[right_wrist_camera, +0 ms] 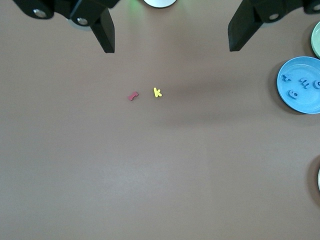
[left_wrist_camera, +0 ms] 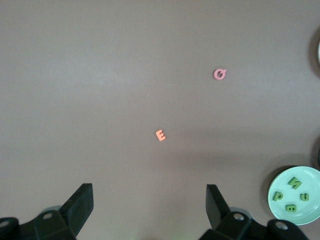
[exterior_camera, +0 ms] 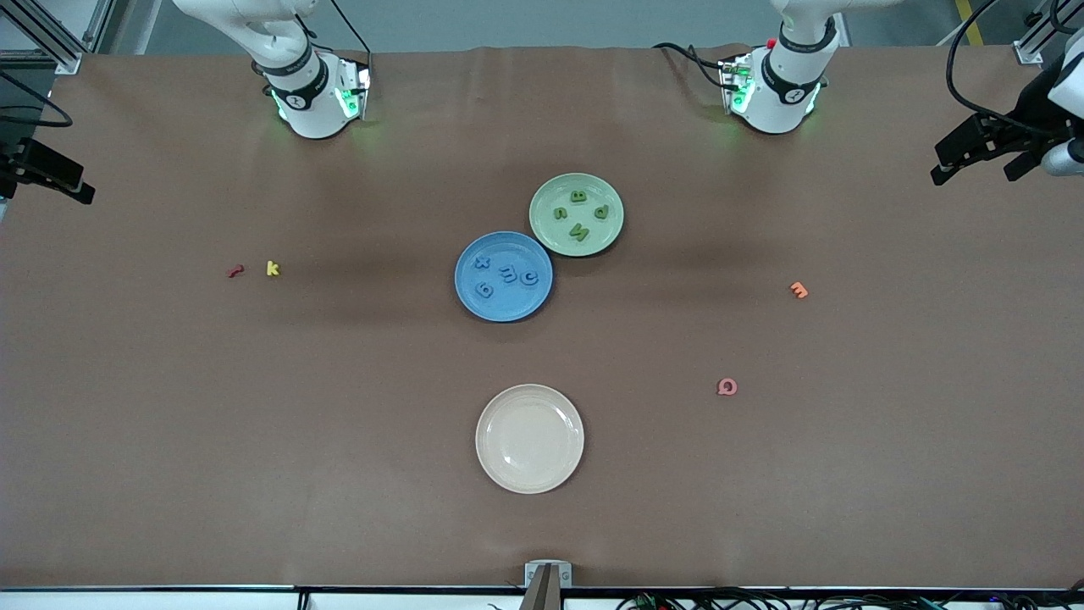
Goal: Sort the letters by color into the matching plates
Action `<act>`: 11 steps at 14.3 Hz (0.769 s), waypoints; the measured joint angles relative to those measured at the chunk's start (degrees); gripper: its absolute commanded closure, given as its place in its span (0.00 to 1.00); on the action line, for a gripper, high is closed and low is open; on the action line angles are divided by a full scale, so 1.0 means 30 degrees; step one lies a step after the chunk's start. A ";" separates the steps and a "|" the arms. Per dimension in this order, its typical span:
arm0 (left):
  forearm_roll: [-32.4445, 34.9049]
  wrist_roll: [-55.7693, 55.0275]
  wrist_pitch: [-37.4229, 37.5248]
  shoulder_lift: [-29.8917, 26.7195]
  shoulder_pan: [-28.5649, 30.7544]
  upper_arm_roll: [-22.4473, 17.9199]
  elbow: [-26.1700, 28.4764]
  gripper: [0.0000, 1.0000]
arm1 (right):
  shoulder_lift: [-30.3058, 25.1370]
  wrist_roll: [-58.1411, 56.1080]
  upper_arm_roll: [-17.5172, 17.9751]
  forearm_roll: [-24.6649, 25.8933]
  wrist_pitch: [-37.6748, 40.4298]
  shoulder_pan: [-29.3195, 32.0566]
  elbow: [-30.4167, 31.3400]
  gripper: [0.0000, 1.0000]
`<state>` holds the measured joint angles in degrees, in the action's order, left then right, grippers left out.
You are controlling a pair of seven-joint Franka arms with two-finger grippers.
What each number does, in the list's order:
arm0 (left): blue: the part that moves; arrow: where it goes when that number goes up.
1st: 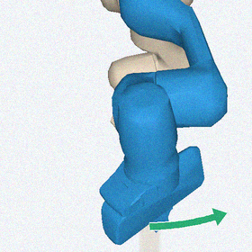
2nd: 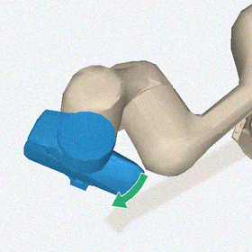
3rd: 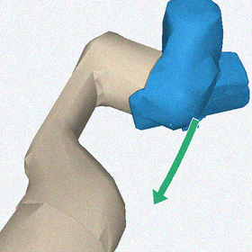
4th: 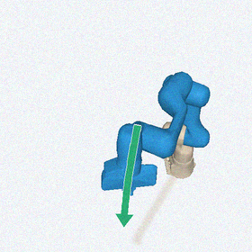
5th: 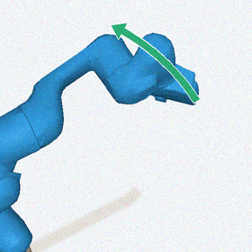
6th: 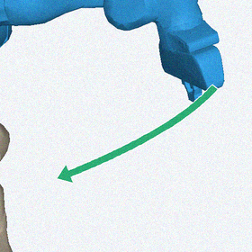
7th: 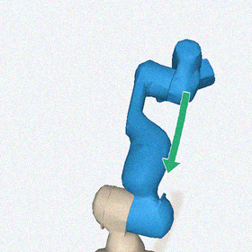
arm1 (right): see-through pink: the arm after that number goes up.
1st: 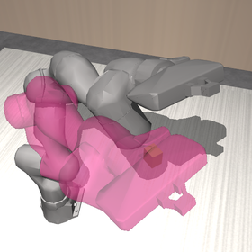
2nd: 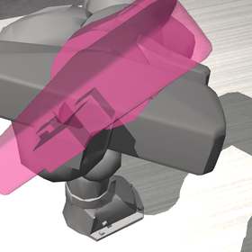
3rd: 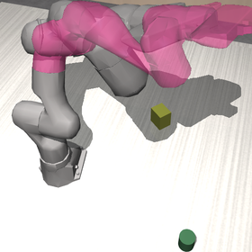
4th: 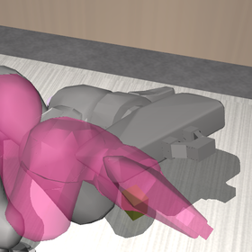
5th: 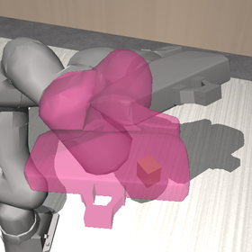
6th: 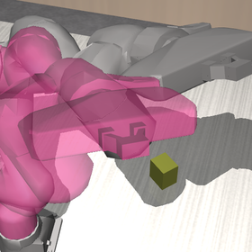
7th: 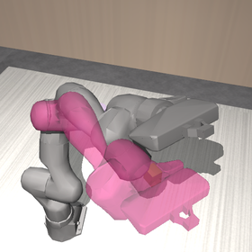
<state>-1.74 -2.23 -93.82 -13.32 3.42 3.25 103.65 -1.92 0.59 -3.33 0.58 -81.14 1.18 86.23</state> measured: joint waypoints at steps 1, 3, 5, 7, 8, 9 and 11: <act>0.0001 0.0000 -0.0027 0.0398 -0.0328 -0.0169 -0.0620 0.01 | -0.0339 0.0000 0.0000 -0.0004 -0.0186 0.0001 0.0509 0.00; 0.0013 0.0000 -0.0055 0.1506 -0.0863 -0.0603 -0.1994 0.01 | -0.0813 0.0000 0.0004 -0.0015 -0.0387 0.0002 0.1125 0.00; 0.0016 0.0006 -0.0062 0.2616 -0.0954 -0.0757 -0.3057 0.01 | -0.0964 -0.0003 0.0020 -0.0031 -0.0426 0.0002 0.1290 0.00; 0.0016 0.0017 -0.0062 0.3361 -0.1036 -0.0778 -0.3609 0.01 | -0.0973 -0.0003 0.0055 -0.0050 -0.0461 0.0002 0.1345 0.00; 0.0017 0.0017 -0.0062 0.3562 -0.1093 -0.0779 -0.3717 0.01 | -0.0973 -0.0004 0.0070 -0.0062 -0.0501 0.0002 0.1380 0.00; 0.0020 0.0017 -0.0062 0.3677 -0.1107 -0.0785 -0.3790 0.01 | -0.0973 -0.0005 0.0089 -0.0081 -0.0541 0.0001 0.1409 0.00; 0.0030 0.0017 -0.0062 0.3718 -0.1073 -0.0883 -0.3875 0.01 | -0.0973 -0.0014 0.0155 -0.0121 -0.0632 -0.0003 0.1430 0.00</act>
<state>-1.65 -2.18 -94.01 -2.17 0.21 0.60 92.02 -4.84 0.54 -2.86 0.22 -83.04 1.17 90.52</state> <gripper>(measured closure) 0.009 0.000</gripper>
